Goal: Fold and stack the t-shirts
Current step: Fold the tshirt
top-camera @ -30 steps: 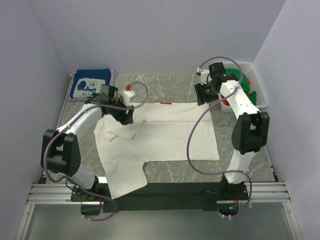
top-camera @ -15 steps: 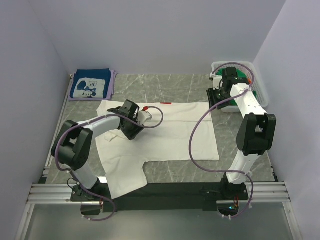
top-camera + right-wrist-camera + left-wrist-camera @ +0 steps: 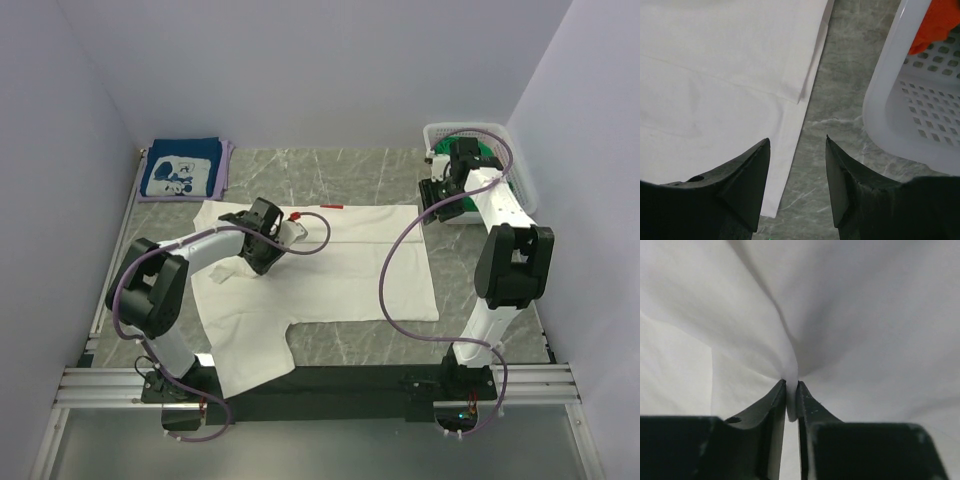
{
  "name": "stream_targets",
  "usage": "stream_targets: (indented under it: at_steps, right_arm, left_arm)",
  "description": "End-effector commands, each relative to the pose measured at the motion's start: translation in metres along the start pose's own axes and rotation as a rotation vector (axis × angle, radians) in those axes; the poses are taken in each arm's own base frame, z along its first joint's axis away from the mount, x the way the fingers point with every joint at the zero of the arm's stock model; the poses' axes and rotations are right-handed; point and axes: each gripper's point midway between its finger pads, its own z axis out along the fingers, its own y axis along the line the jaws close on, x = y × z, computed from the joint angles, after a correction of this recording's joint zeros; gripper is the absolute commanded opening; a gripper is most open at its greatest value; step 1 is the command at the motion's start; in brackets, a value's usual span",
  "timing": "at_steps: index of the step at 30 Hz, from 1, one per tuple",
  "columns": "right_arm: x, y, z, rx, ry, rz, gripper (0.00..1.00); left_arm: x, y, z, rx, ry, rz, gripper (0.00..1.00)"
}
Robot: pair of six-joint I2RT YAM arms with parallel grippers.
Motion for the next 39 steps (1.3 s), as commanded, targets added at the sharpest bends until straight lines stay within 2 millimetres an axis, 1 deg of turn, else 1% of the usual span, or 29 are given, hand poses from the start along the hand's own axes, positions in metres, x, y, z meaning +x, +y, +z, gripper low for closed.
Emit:
stream_targets:
  at_steps: [1,2,3,7,8,11,12,13,14,15,17,18,19,21,22,23,24,25,27,28,29,30,31,32,33,34,36,38,39]
  right_arm:
    - [0.003,0.001,-0.001,-0.012,0.005,-0.007,0.55]
    - [0.002,0.001,-0.002,-0.010,0.004,-0.008,0.55]
    - [0.002,0.000,-0.002,-0.008,0.005,-0.008,0.55]
    - [0.004,0.001,-0.001,-0.009,0.012,-0.014,0.55]
    - [0.006,0.000,0.000,-0.010,0.018,-0.013,0.55]
    - [0.009,0.001,0.000,-0.019,0.029,-0.023,0.55]
    - [0.009,0.002,0.000,-0.025,0.032,-0.026,0.55]
    - [0.014,0.009,0.000,-0.065,0.046,-0.046,0.55]
    - [0.014,0.009,0.000,-0.065,0.046,-0.058,0.55]
    - [0.017,0.011,-0.002,-0.080,0.055,-0.071,0.55]
    - [0.025,0.016,-0.005,-0.110,0.061,-0.128,0.52]
    - [0.030,0.018,-0.007,-0.120,0.070,-0.149,0.51]
    - [0.043,0.021,-0.005,-0.135,0.095,-0.172,0.49]
    - [0.055,0.026,-0.011,-0.136,0.105,-0.266,0.46]
    - [0.072,0.031,-0.008,-0.156,0.143,-0.298,0.44]
    - [0.079,0.032,-0.012,-0.153,0.141,-0.358,0.43]
    - [0.088,0.031,-0.012,-0.149,0.159,-0.382,0.43]
    - [0.106,0.044,-0.007,-0.174,0.201,-0.434,0.42]
    - [0.120,0.047,-0.009,-0.163,0.206,-0.522,0.40]
    - [0.140,0.052,-0.005,-0.179,0.241,-0.553,0.39]
    - [0.145,0.053,-0.008,-0.172,0.230,-0.605,0.39]
    - [0.149,0.053,-0.006,-0.158,0.220,-0.633,0.39]
    - [0.170,0.052,-0.002,-0.155,0.261,-0.656,0.39]
    - [0.173,0.057,-0.006,-0.142,0.236,-0.715,0.39]
    - [0.176,0.058,-0.005,-0.131,0.225,-0.742,0.39]
    - [0.193,0.061,-0.001,-0.138,0.248,-0.767,0.39]
    - [0.196,0.069,-0.003,-0.119,0.211,-0.823,0.40]
    - [0.213,0.068,0.001,-0.098,0.229,-0.857,0.42]
    - [0.209,0.066,0.001,-0.079,0.218,-0.867,0.42]
  left_arm:
    - [-0.020,-0.002,-0.017,0.003,-0.054,0.015,0.18]
    - [-0.022,-0.004,-0.019,0.015,-0.056,0.017,0.14]
    - [-0.023,-0.006,-0.018,0.027,-0.054,0.012,0.03]
    - [-0.036,-0.029,-0.023,0.162,-0.085,0.002,0.01]
    - [-0.032,-0.035,-0.020,0.193,-0.063,-0.008,0.04]
    - [-0.034,-0.049,-0.019,0.284,-0.066,-0.016,0.10]
    - [-0.033,-0.052,-0.019,0.302,-0.060,-0.022,0.21]
    - [-0.035,-0.057,-0.022,0.328,-0.084,-0.018,0.39]
    - [-0.032,-0.058,-0.021,0.332,-0.076,-0.020,0.39]
    - [-0.035,-0.058,-0.027,0.332,-0.104,-0.016,0.45]
    - [-0.032,-0.049,-0.037,0.346,-0.148,-0.053,0.47]
    - [-0.036,-0.044,-0.051,0.343,-0.201,-0.048,0.48]
    - [-0.034,-0.032,-0.061,0.360,-0.247,-0.078,0.48]
    - [-0.022,-0.021,-0.082,0.340,-0.292,-0.041,0.51]
    - [-0.011,-0.006,-0.090,0.325,-0.308,-0.068,0.53]
    - [0.008,-0.009,-0.094,0.344,-0.273,-0.078,0.54]
    - [0.019,-0.006,-0.100,0.337,-0.275,-0.006,0.54]
    - [0.035,0.002,-0.103,0.325,-0.261,-0.015,0.55]
    - [0.065,-0.005,-0.106,0.352,-0.214,0.035,0.55]
    - [0.077,0.000,-0.108,0.336,-0.204,0.015,0.55]
    - [0.092,-0.004,-0.104,0.342,-0.172,0.012,0.55]
    - [0.100,-0.007,-0.106,0.334,-0.163,0.045,0.55]
    - [0.110,-0.004,-0.106,0.319,-0.151,0.032,0.55]
    - [0.121,-0.009,-0.103,0.321,-0.123,0.036,0.55]
    - [0.125,-0.010,-0.105,0.300,-0.125,0.050,0.54]
    - [0.127,-0.010,-0.104,0.288,-0.128,0.056,0.54]
    - [0.137,-0.016,-0.101,0.276,-0.116,0.078,0.54]
    - [0.144,-0.020,-0.099,0.273,-0.108,0.098,0.55]
    - [0.147,-0.022,-0.099,0.275,-0.100,0.105,0.56]
